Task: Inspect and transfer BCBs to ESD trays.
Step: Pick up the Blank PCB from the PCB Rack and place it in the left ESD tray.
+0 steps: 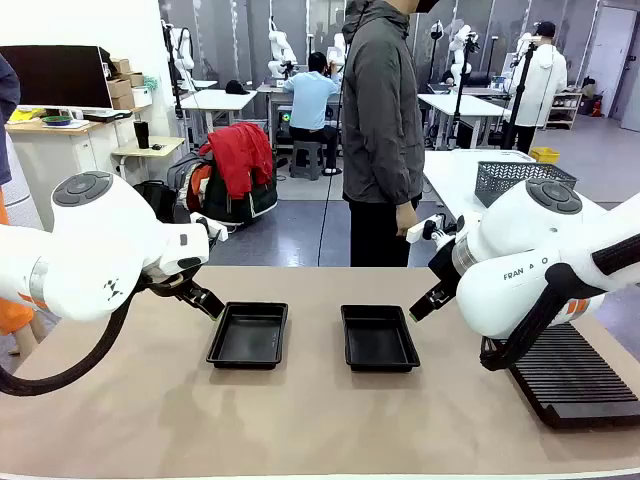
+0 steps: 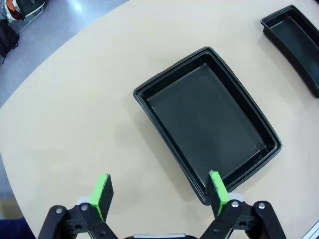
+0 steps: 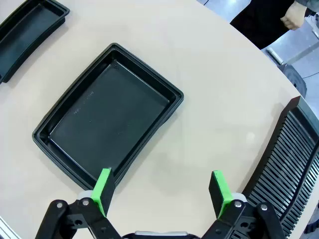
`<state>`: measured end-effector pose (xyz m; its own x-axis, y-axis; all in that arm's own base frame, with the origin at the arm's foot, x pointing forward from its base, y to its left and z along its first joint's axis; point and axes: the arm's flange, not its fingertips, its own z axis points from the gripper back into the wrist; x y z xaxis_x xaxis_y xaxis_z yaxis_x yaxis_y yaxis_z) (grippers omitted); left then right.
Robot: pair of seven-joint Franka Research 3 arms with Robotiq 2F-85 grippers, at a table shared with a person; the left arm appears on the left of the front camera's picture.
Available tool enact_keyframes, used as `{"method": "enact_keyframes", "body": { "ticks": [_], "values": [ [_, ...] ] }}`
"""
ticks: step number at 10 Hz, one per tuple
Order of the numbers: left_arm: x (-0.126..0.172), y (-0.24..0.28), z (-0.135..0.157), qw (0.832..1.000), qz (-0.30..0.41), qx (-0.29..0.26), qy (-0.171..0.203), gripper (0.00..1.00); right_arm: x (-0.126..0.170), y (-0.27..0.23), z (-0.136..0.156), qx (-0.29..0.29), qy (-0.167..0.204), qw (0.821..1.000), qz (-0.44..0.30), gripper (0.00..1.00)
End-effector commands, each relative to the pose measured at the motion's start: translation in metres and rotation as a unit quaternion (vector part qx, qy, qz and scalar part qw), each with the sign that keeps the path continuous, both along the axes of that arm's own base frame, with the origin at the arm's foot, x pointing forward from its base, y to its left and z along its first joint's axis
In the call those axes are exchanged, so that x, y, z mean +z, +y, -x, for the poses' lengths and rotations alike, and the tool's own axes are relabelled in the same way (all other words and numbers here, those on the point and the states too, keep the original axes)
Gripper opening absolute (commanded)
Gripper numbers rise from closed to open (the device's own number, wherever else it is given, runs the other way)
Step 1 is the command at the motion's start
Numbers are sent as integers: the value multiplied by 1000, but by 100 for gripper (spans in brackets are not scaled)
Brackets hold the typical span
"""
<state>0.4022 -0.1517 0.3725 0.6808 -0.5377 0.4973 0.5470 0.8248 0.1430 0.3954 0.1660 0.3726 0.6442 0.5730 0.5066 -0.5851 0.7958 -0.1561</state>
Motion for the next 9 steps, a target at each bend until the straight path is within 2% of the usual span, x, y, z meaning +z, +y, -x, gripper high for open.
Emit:
{"method": "enact_keyframes", "body": {
  "ticks": [1, 9],
  "values": [
    [0, 0, 0, 1000, 0, 0, 0, 100, 0, 0, 0, 0, 0, 1000, 0, 100],
    [0, 0, 0, 1000, 0, 0, 0, 100, 0, 0, 0, 0, 0, 1000, 0, 100]
  ]
}}
